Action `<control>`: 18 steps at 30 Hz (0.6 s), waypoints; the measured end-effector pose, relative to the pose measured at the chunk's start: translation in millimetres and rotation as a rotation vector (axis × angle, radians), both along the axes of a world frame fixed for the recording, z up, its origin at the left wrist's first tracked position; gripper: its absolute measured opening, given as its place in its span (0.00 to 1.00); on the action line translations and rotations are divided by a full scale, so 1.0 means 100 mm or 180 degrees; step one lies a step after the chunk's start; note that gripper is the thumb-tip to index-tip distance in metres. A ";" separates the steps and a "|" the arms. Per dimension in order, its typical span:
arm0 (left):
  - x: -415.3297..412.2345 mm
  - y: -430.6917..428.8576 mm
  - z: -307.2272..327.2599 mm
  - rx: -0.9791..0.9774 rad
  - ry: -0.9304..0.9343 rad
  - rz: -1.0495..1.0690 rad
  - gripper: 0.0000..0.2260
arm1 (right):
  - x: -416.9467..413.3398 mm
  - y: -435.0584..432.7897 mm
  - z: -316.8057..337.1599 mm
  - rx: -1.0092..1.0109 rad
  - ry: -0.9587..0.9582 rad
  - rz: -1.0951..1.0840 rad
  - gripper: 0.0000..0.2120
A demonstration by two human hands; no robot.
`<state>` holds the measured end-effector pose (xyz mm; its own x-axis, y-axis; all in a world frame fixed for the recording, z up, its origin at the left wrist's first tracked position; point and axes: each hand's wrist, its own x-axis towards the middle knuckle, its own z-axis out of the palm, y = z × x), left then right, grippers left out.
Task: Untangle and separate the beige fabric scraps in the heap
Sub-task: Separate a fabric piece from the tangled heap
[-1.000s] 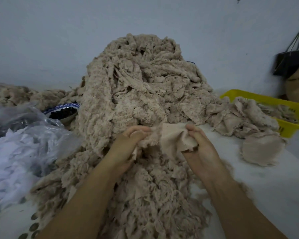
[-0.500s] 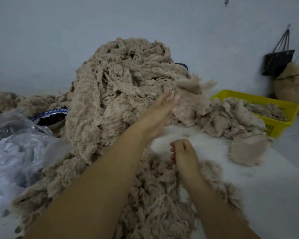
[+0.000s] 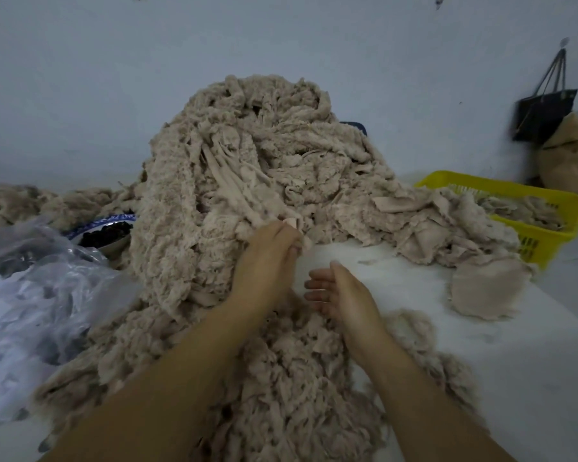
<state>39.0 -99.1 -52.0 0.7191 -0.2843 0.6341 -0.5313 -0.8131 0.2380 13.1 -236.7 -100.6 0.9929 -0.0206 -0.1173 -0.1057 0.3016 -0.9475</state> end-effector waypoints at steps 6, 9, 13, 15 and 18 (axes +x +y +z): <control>-0.73 -0.21 -0.27 0.0010 0.0035 -0.1014 0.11 | -0.09 -0.02 0.07 0.1196 0.0356 0.0883 0.17; -0.77 -0.12 -0.30 0.0419 -0.0008 -0.1050 0.08 | -0.04 -0.05 0.05 0.0852 0.0312 0.0393 0.08; -0.70 0.09 -0.38 0.0493 0.0175 -0.0493 0.03 | 0.01 -0.05 0.07 0.1532 0.0110 -0.0157 0.08; -0.64 0.21 -0.38 0.0373 0.0390 -0.0061 0.06 | 0.00 -0.04 0.09 0.1873 0.0027 -0.0142 0.08; -0.50 0.36 -0.35 0.0501 0.0601 0.0549 0.09 | -0.01 0.02 0.10 0.2214 0.0101 0.0040 0.12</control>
